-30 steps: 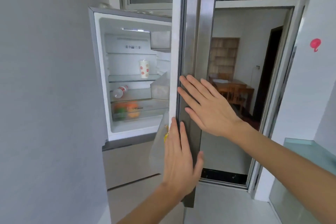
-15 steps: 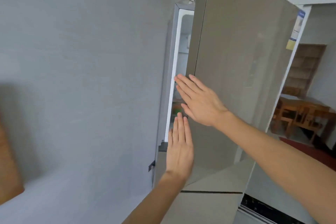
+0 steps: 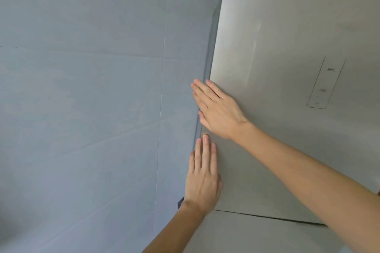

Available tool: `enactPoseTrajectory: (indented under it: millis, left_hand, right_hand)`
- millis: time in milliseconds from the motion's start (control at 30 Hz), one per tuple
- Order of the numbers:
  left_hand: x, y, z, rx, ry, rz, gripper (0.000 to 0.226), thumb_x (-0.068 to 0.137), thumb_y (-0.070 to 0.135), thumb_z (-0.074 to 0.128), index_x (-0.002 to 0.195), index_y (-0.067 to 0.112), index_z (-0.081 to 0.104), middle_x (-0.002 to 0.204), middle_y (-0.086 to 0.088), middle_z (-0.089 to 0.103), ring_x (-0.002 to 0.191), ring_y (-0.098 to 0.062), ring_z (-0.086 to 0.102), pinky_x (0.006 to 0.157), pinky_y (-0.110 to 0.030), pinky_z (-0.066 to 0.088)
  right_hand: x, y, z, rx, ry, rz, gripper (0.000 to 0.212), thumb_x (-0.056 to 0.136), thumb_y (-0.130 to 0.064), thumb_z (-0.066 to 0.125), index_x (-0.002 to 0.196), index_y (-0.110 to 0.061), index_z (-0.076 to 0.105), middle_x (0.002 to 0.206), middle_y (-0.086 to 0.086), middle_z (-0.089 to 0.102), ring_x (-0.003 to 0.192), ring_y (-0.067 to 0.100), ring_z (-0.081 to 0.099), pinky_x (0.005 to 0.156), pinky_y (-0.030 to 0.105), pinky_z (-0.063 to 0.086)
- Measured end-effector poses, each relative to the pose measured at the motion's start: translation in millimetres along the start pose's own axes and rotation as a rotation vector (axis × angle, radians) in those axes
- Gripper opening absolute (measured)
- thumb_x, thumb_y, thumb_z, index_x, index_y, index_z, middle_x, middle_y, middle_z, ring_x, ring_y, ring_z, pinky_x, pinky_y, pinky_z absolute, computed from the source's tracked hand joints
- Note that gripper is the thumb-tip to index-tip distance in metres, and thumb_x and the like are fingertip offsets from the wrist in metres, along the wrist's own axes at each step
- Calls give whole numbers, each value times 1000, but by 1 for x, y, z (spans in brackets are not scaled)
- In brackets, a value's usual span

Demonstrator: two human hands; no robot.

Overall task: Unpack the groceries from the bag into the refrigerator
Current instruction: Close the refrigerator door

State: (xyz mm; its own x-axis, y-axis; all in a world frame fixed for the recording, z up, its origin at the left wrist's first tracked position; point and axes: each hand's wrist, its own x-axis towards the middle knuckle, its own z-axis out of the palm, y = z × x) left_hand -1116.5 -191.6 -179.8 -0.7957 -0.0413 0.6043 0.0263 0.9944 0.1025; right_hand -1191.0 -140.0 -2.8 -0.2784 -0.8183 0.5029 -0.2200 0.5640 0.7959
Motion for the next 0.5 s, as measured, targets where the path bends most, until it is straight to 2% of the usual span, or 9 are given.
enactPoseTrajectory:
  millis: [133, 300, 433, 500]
  left_hand:
    - [14, -6, 21, 41, -9, 11, 86, 78, 22, 59, 151, -4, 23, 160, -28, 6, 148, -46, 7, 116, -54, 27]
    - [15, -3, 19, 62, -13, 15, 88, 82, 32, 55, 152, -5, 18, 160, -30, 1, 148, -47, 2, 117, -54, 26]
    - [1, -15, -7, 42, -60, 68, 78, 80, 23, 57, 150, 2, 32, 160, -28, 11, 147, -45, 17, 115, -52, 30]
    - [-15, -25, -23, 30, -102, 77, 66, 82, 20, 56, 145, 4, 41, 157, -30, 20, 142, -46, 28, 112, -50, 35]
  right_hand:
    - [7, 0, 20, 68, 74, 0, 60, 93, -30, 37, 145, 0, 42, 157, 16, 32, 149, 28, 22, 124, 42, 9]
    - [6, 2, 19, 72, 101, -2, 59, 94, -30, 37, 144, 1, 44, 156, 17, 34, 149, 29, 23, 124, 42, 11]
    - [-10, -3, 2, 212, 39, 35, 57, 93, -33, 47, 138, 2, 50, 154, 19, 38, 147, 30, 28, 123, 43, 15]
    - [-32, -8, -13, 334, -2, 56, 54, 88, -29, 55, 133, 1, 55, 150, 18, 44, 143, 31, 36, 119, 42, 23]
